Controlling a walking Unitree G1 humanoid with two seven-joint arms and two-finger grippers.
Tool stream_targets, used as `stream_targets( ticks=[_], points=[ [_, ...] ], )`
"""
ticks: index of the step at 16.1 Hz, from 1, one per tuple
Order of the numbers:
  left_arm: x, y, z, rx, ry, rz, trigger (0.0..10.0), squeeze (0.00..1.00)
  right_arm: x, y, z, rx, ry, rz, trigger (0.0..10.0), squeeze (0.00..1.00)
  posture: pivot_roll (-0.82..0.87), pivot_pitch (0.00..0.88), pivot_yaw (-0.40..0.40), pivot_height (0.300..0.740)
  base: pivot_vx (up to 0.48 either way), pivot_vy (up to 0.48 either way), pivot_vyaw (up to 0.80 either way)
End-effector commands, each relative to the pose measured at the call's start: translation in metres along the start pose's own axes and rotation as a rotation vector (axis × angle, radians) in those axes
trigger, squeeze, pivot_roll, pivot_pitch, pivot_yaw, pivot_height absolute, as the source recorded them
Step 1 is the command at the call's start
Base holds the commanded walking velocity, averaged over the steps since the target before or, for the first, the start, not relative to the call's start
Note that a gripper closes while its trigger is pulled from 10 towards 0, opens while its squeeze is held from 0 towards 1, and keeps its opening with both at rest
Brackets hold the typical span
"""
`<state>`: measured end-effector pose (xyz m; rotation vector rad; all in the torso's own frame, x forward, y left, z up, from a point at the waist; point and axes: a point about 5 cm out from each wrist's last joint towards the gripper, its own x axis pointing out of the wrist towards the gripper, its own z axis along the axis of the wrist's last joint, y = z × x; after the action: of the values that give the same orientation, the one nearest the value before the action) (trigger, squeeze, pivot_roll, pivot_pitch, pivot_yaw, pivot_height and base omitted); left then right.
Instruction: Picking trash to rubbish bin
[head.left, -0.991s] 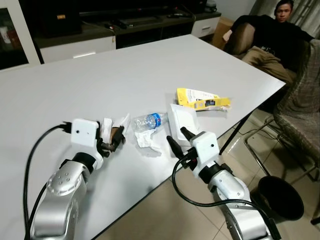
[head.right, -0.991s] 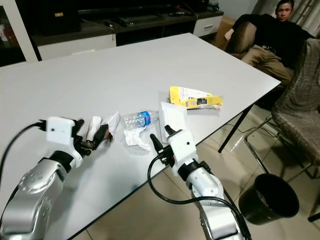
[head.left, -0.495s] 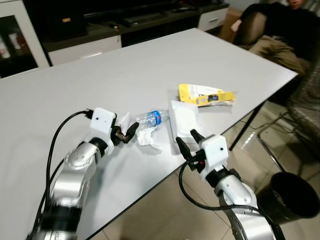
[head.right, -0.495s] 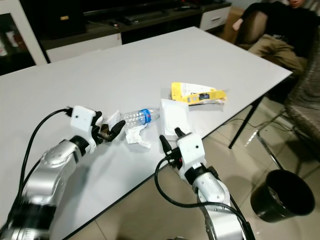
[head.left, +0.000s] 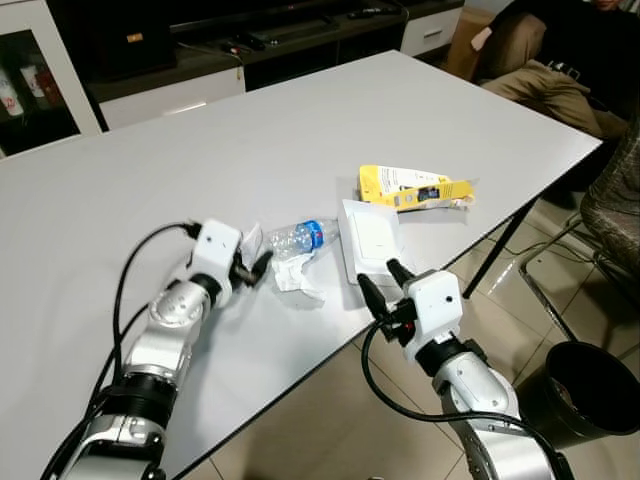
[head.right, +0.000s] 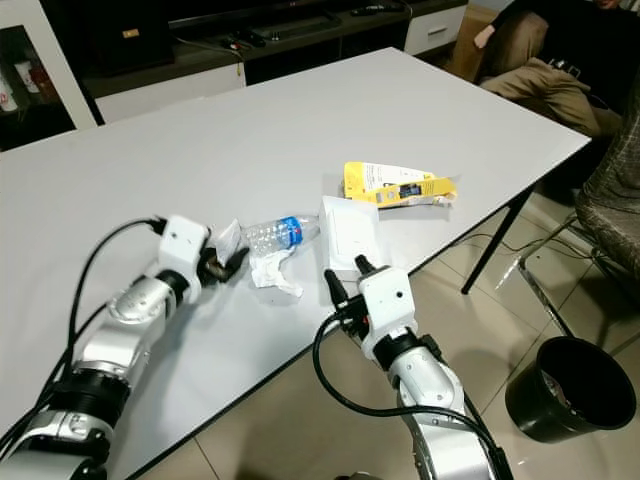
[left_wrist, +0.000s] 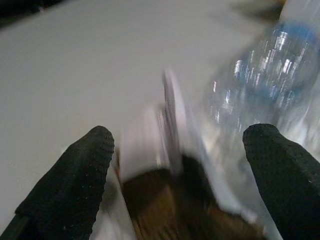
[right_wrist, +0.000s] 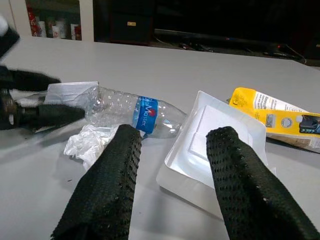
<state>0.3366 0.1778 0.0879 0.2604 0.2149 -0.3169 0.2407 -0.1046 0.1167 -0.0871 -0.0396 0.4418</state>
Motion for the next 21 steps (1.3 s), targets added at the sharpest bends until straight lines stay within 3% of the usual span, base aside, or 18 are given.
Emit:
stream_targets(
  ticks=[1,2,3,4,5,6,7,11,14,18,21],
  points=[
    [0.003,0.000,0.000,0.021,0.007,0.012,10.0,1.00,-0.001,-0.003,0.004,-0.007,-0.007,-0.019,10.0,0.00,-0.02,0.023,-0.006,0.740,0.000,0.000,0.00],
    [0.004,0.002,-0.002,0.018,0.012,0.036,10.0,0.68,-0.001,-0.003,0.004,-0.006,-0.007,-0.020,10.0,0.00,-0.02,0.023,-0.006,0.740,0.000,0.000,0.00],
    [0.006,0.004,-0.004,0.016,0.010,0.056,10.0,0.00,0.000,-0.003,0.005,-0.006,-0.008,-0.020,10.0,0.00,-0.02,0.024,-0.005,0.740,0.000,0.000,0.00],
    [0.006,0.005,-0.005,0.017,0.014,0.060,10.0,0.00,0.001,-0.003,0.005,-0.005,-0.009,-0.020,10.0,0.00,-0.02,0.024,-0.006,0.740,0.000,0.000,0.00],
    [0.007,0.005,-0.006,0.018,0.016,0.060,7.5,0.00,0.001,-0.002,0.005,-0.005,-0.009,-0.020,10.0,0.00,-0.02,0.024,-0.006,0.740,0.000,0.000,0.00],
    [0.008,0.007,-0.007,0.021,0.020,0.071,2.3,0.00,0.001,-0.001,0.005,-0.004,-0.009,-0.017,10.0,0.00,-0.02,0.023,-0.006,0.740,0.000,0.000,0.00],
    [0.008,0.009,-0.008,0.023,0.022,0.079,0.0,0.00,0.001,0.000,0.005,-0.003,-0.008,-0.014,10.0,0.00,-0.02,0.021,-0.007,0.740,0.000,0.000,0.00],
    [0.010,0.011,-0.008,0.018,0.019,0.083,0.0,0.00,0.001,0.000,0.001,0.002,0.028,0.014,10.0,0.00,-0.02,0.012,-0.012,0.740,0.000,0.000,0.00],
    [0.009,0.012,-0.009,0.011,0.014,0.076,0.0,0.00,0.000,0.016,-0.006,0.068,0.098,0.203,10.0,0.00,-0.01,0.005,-0.019,0.740,0.000,0.000,0.00],
    [0.007,0.013,-0.014,0.002,0.015,0.062,0.0,0.00,-0.004,0.034,0.001,0.128,0.092,0.396,10.0,0.00,0.00,0.000,-0.022,0.740,0.000,0.000,0.00],
    [0.005,0.015,-0.016,-0.008,0.015,0.067,0.0,0.00,-0.003,0.034,0.001,0.119,0.093,0.406,10.0,0.00,0.00,0.000,-0.024,0.740,0.000,0.000,0.00]
  ],
)
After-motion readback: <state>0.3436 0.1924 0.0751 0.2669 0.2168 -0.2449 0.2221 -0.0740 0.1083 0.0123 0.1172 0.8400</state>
